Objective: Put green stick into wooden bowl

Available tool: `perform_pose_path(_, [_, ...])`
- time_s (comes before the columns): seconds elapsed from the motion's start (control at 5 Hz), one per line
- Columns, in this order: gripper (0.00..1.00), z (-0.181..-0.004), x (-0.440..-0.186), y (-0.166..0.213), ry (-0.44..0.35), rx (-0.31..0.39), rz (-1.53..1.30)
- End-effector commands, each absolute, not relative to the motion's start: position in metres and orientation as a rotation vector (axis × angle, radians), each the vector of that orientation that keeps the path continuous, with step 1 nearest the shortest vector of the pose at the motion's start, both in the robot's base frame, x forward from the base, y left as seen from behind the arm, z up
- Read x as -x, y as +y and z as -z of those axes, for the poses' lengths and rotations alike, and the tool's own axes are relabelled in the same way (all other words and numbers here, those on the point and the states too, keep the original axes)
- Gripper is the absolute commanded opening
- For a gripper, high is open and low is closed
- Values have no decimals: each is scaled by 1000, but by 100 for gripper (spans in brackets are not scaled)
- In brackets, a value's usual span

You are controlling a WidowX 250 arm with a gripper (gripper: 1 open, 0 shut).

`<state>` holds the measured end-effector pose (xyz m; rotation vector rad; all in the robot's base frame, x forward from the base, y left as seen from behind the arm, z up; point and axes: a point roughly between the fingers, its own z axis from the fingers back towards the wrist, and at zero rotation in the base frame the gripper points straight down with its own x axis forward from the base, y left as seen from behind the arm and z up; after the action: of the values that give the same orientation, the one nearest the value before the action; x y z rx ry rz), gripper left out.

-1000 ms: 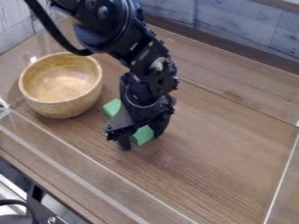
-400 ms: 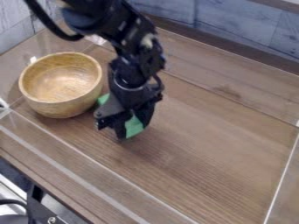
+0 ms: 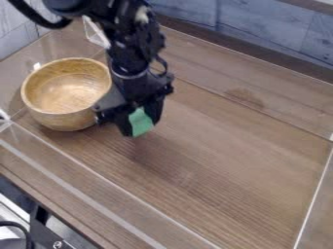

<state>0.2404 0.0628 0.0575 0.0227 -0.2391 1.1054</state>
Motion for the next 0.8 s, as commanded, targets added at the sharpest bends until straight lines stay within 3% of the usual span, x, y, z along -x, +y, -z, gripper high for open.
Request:
perform_pose_path(0.0, [0, -90, -253, 69, -301, 20, -1032])
perform_pose_path(0.2, [0, -106, -254, 68, -305, 40, -956])
perform_pose_path(0.6, [0, -98, -249, 83, -307, 35, -881])
